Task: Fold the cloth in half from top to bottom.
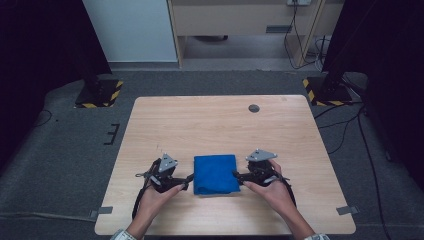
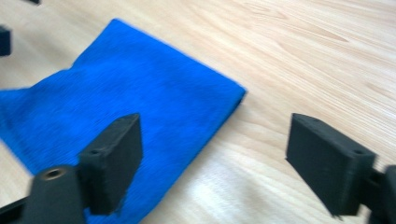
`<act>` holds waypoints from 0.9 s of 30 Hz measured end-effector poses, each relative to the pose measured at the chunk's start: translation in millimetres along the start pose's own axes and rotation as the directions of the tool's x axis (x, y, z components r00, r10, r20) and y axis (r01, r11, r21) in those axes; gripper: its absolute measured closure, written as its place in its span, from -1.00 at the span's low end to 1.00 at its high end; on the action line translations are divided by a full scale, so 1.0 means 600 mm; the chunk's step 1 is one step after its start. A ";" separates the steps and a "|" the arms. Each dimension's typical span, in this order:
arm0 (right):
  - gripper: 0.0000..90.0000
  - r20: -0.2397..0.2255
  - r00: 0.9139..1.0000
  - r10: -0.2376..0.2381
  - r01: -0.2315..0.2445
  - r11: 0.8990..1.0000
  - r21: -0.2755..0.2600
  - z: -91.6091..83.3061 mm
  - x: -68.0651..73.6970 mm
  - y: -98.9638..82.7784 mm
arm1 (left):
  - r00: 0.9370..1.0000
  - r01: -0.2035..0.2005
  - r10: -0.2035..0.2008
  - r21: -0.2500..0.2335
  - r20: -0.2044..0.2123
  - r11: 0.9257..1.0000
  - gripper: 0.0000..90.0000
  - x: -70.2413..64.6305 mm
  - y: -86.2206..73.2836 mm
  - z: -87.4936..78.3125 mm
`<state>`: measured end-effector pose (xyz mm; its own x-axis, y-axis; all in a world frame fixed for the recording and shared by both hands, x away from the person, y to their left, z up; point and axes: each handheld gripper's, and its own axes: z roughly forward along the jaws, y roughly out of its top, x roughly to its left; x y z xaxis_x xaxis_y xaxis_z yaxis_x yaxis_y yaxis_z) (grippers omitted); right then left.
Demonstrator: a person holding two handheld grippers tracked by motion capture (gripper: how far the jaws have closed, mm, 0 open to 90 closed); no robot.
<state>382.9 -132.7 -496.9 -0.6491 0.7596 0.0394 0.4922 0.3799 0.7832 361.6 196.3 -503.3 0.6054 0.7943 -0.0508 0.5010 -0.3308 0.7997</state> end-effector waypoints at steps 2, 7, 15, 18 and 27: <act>-0.70 0.020 1.000 0.014 -0.014 1.000 -0.006 0.000 -0.010 0.004 | 1.000 0.008 -0.008 0.003 -0.007 1.000 -0.76 0.006 -0.001 0.001; -0.77 0.042 0.998 0.046 -0.045 0.999 -0.017 -0.003 -0.025 0.011 | 1.000 0.024 -0.024 0.008 -0.018 1.000 -0.81 0.019 -0.004 0.000; -0.80 0.074 0.996 0.053 -0.052 0.998 -0.025 -0.013 -0.047 0.018 | 0.998 0.052 -0.052 -0.005 -0.045 0.999 -0.83 0.044 -0.003 -0.010; -0.81 0.086 0.994 0.060 -0.058 0.998 -0.030 -0.017 -0.057 0.019 | 0.997 0.057 -0.057 -0.012 -0.052 0.998 -0.83 0.051 -0.001 -0.015; -0.81 0.118 0.988 0.098 -0.093 0.995 -0.046 -0.032 -0.083 0.017 | 0.993 0.088 -0.089 -0.023 -0.079 0.996 -0.83 0.081 -0.004 -0.030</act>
<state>409.1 -177.1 -478.9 -0.5247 0.8502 0.0423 0.5235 0.2830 0.8037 378.5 244.7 -497.1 0.5075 0.8585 -0.0745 0.5379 -0.2480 0.8057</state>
